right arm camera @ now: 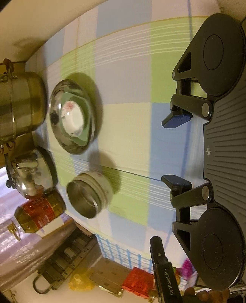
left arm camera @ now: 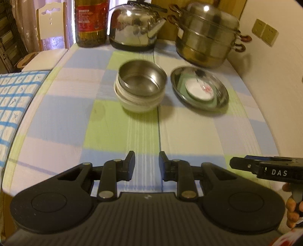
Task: Organize plates and bowls
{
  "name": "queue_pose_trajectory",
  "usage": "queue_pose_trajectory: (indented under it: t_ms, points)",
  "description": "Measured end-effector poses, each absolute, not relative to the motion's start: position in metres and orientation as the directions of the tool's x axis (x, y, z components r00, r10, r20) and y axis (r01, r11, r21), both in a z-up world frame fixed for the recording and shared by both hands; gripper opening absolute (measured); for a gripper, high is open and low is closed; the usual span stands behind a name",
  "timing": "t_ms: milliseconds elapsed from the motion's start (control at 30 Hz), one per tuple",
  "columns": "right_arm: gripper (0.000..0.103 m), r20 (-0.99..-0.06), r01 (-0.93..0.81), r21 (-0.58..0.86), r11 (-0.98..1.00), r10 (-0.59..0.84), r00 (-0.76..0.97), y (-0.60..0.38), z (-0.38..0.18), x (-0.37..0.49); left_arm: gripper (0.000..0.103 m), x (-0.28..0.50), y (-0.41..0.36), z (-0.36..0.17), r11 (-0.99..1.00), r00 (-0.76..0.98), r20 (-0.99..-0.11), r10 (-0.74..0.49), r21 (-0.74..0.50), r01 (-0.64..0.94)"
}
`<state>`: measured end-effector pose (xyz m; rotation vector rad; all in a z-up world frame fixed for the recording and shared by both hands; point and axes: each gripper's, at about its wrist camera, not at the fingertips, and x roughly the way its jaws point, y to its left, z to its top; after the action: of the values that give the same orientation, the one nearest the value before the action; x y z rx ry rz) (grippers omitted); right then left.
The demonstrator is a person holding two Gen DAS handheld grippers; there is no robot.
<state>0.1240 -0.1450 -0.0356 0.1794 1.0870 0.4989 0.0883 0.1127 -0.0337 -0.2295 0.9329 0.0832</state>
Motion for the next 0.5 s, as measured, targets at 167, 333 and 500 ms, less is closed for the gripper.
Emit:
queue_pose_trajectory:
  t_ms: [167, 333, 500]
  points:
    - [0.052, -0.757, -0.311, 0.394, 0.865, 0.498, 0.424, -0.126, -0.038, 0.161, 0.023, 0.123, 0.142, -0.030, 0.977, 0.632, -0.775, -0.005, -0.139, -0.163]
    - [0.019, -0.681, -0.345, 0.435, 0.832, 0.555, 0.479, -0.102, -0.037, 0.200, 0.017, 0.160, 0.169, -0.029, 0.982, 0.660, -0.752, 0.007, -0.120, -0.148]
    - [0.007, -0.625, -0.402, 0.440, 0.803, 0.595, 0.505, -0.068, -0.038, 0.230, 0.012, 0.193, 0.186, -0.034, 0.985, 0.676, -0.737, -0.008, -0.122, -0.122]
